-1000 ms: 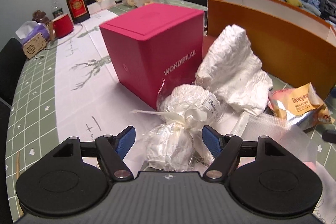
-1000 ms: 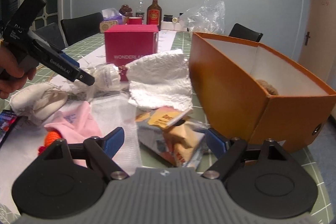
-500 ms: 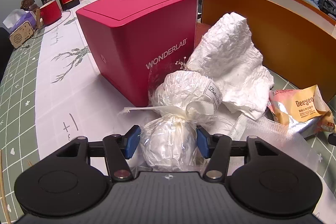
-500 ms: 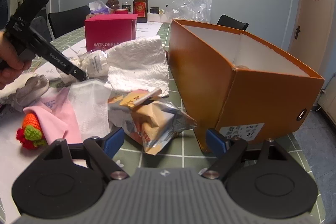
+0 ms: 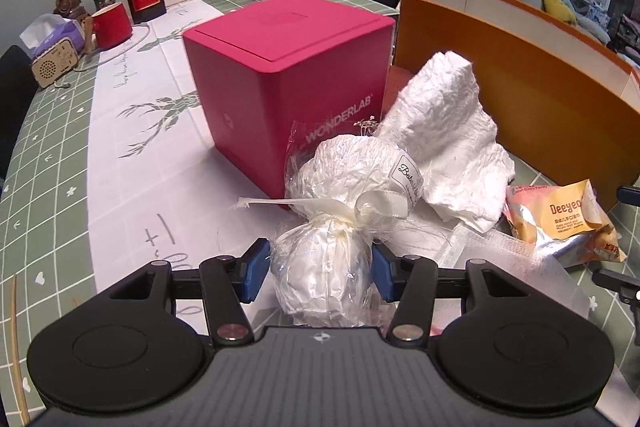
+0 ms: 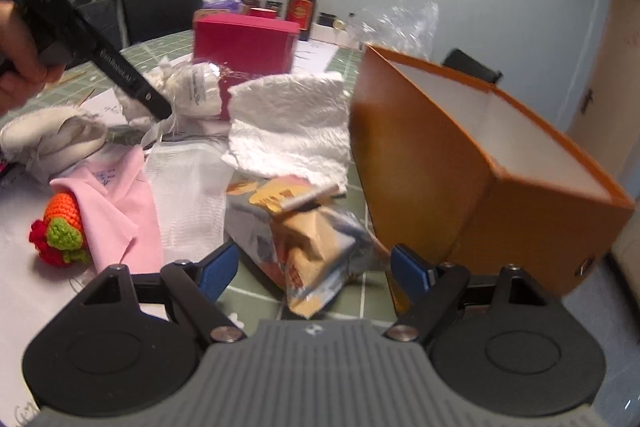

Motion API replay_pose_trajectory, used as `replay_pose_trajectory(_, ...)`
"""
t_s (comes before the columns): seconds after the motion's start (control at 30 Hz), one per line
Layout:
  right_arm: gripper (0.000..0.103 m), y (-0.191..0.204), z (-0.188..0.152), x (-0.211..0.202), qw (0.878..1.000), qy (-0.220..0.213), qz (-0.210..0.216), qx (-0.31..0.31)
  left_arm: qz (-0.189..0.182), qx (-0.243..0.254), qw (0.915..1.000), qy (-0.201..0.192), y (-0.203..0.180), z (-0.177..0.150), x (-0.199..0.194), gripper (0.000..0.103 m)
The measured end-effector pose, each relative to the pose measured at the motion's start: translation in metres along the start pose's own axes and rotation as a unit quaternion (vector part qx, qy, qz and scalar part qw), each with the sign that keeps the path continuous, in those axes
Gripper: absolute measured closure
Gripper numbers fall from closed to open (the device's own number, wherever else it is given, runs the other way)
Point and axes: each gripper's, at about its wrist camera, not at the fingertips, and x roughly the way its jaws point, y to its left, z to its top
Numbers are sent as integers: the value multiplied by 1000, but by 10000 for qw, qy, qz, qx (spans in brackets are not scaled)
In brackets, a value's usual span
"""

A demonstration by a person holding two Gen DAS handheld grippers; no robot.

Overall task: Organize soft objects
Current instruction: 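Grasp the Deeyeo snack bag with the right tool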

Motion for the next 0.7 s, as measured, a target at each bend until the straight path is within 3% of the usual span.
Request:
replay_pose_trajectory(0.17,20,2,23,12,9935,172,177,-1111,-24,-201,9996,-201,12,-3,-25,43)
replay_pose_trajectory(0.3,21,-2,40,29,9824,834,453,-1612,22,-320,9990,-296,22,-7,-41,42)
replay_pose_trajectory(0.43,21,3,54,39,9671,1119,551,-2216,50,-388,9986,-349,29,-12,-53,42)
replay_pose_trajectory(0.7,21,9,80,74,9373,1919,1175,-2660,87,-457,9978,-468,35,-21,-73,42)
